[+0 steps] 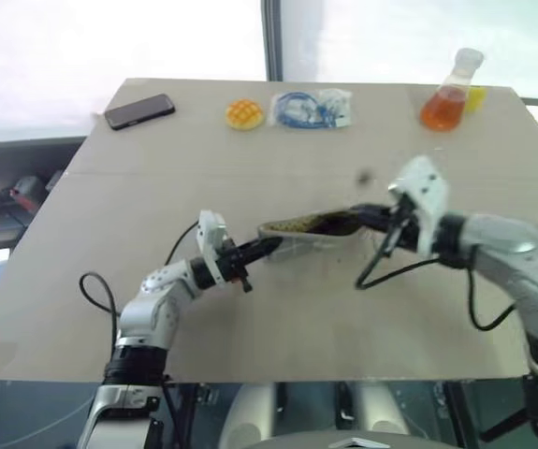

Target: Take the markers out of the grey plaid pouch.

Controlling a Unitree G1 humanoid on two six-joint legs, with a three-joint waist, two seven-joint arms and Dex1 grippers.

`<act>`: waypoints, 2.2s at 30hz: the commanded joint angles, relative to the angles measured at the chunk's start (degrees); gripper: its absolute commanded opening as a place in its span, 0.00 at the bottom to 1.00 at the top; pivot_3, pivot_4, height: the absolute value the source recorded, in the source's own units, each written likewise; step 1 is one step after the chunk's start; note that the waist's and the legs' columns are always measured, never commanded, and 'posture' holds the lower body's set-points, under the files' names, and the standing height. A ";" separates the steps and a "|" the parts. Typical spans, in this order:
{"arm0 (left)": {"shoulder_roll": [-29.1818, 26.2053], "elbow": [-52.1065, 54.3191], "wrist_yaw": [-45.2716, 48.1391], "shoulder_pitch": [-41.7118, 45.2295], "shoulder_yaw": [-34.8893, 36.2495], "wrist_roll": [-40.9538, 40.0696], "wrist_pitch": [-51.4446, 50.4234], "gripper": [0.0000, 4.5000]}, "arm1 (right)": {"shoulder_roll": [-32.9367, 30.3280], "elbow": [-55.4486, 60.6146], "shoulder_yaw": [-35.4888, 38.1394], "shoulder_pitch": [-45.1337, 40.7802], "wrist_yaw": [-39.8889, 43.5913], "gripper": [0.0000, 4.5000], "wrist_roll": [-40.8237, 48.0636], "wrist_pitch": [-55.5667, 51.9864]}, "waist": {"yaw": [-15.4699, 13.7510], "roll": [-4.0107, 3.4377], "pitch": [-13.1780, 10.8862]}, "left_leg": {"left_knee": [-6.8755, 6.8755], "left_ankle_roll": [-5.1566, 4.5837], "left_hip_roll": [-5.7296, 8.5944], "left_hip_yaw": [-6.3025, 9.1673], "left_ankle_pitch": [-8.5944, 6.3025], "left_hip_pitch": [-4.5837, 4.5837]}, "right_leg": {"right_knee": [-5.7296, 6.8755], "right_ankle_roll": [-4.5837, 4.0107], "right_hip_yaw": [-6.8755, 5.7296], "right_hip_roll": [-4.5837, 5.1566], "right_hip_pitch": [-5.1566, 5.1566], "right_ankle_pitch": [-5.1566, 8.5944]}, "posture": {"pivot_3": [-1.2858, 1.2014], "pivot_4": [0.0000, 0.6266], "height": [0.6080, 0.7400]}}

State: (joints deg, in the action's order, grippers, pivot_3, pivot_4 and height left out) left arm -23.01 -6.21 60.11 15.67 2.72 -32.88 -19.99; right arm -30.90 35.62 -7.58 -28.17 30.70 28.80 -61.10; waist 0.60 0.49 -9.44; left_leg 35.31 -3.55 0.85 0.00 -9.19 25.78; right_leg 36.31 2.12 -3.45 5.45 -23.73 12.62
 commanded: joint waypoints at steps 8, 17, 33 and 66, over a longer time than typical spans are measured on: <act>0.13 5.25 1.34 -1.85 0.72 -7.16 -9.30 0.00 | -10.78 -6.42 -16.12 -2.28 9.52 0.01 -9.60 6.58 | -0.32 -0.03 -0.05 | -0.06 -0.20 0.22 0.03 0.10 0.09 | -0.08 -0.03 -0.16 0.09 0.01 -0.03 | 0.52 0.24 1.00; 0.09 8.39 -4.65 -2.21 7.28 -24.27 -29.63 0.00 | -12.76 -5.64 -19.40 -10.22 12.66 0.18 -14.28 11.31 | 0.02 0.00 -0.12 | -0.03 0.00 -0.05 0.22 -0.02 0.00 | -0.07 0.23 -0.39 -0.12 0.05 0.12 | 0.52 0.24 1.00; 2.41 16.67 -15.44 -1.41 6.85 -28.75 -37.48 0.00 | 4.91 -32.91 -30.95 -15.34 4.39 0.60 -41.83 41.87 | -0.09 0.05 -0.11 | 0.04 -0.15 0.11 0.05 0.13 -0.02 | 0.05 0.01 -0.30 -0.42 0.05 -0.03 | 0.52 0.24 1.00; 1.81 2.04 -10.64 1.51 2.58 -3.37 -8.25 0.00 | 3.20 -9.93 5.68 -6.69 16.65 0.11 -5.89 12.82 | -1.37 0.11 -0.08 | -0.08 0.48 -0.06 0.13 0.21 -0.11 | 0.21 -0.15 0.01 -0.29 0.00 -0.09 | 0.52 0.24 1.00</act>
State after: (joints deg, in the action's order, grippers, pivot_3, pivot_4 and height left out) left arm -20.96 -3.38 48.87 16.59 5.64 -38.04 -30.67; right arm -28.74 22.04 -8.01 -33.59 49.24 17.23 -43.42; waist -0.78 0.60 -9.52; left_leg 35.23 -3.07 0.79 0.14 -8.99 25.68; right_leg 36.48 1.97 -3.45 5.18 -23.73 12.52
